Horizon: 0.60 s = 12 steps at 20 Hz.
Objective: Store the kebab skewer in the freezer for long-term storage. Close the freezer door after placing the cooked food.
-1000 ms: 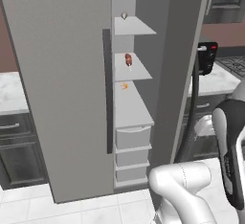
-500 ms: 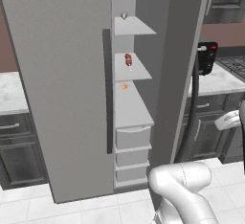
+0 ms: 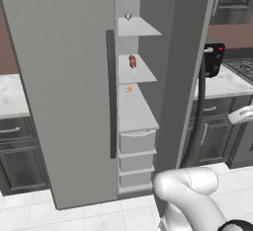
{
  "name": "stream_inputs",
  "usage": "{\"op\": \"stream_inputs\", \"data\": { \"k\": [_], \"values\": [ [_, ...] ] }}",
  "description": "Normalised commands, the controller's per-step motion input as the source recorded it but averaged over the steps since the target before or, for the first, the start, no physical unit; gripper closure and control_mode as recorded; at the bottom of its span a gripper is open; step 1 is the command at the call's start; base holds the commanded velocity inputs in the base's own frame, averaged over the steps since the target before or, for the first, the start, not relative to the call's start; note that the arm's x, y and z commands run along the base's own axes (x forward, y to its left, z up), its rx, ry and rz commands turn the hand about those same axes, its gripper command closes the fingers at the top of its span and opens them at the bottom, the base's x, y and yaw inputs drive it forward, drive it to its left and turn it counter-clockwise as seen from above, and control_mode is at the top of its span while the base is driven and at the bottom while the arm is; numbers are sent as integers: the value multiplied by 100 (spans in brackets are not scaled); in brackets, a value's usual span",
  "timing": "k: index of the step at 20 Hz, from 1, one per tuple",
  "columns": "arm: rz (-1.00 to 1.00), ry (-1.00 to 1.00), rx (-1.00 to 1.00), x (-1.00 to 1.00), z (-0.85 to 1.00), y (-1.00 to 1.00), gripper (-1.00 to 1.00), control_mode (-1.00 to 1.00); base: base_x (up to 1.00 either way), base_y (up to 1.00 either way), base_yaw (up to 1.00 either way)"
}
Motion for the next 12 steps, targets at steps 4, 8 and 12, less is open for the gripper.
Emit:
{"op": "stream_inputs", "data": {
  "k": [4,8,12],
  "values": [
    [0,1,11,33,-2,-1,-100,-100,0,0,0],
    [0,1,19,49,-1,0,-100,-100,0,0,0],
    [0,0,10,44,0,0,-100,-100,0,0,0]
  ]
}}
